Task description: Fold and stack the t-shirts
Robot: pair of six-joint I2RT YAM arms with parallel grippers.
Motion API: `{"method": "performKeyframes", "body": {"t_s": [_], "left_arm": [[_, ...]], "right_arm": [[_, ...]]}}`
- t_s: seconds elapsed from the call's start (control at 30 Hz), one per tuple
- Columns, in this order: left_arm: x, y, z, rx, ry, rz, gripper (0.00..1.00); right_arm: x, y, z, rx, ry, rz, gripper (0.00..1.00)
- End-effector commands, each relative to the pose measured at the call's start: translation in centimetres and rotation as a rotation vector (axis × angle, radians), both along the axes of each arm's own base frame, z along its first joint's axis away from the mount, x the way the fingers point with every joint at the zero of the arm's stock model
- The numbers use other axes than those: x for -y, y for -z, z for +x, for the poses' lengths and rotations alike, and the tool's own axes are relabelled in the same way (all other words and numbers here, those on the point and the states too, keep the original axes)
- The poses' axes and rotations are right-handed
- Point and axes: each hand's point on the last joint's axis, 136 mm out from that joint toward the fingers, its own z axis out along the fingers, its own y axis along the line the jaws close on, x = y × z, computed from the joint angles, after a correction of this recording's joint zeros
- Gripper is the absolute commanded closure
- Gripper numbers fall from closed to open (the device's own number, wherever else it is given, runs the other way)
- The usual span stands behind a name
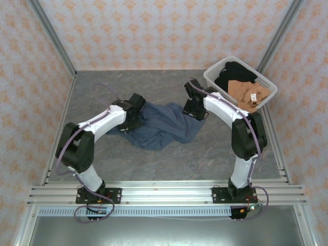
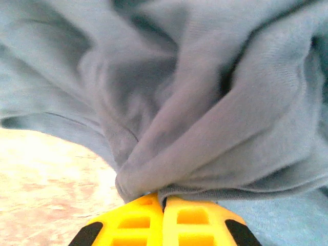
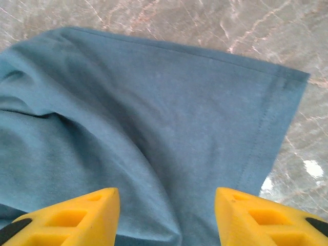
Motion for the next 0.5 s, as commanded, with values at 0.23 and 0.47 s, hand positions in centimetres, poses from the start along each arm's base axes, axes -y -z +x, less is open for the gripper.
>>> {"method": "performKeyframes", "body": {"t_s": [0.23, 0.47], "left_arm": [[-10.4, -12.2, -2.8, 0.320, -0.314, 0.123, 1.00], [-12.8, -14.0, -4.9, 0.411, -0.424, 0.108, 1.00]], "right_arm": [[-2.6, 1.2, 5.4, 0.035, 0.089, 0.054, 0.48], [-5.6, 3.6, 9.2, 0.027, 0.181, 0.151, 0.43]]}}
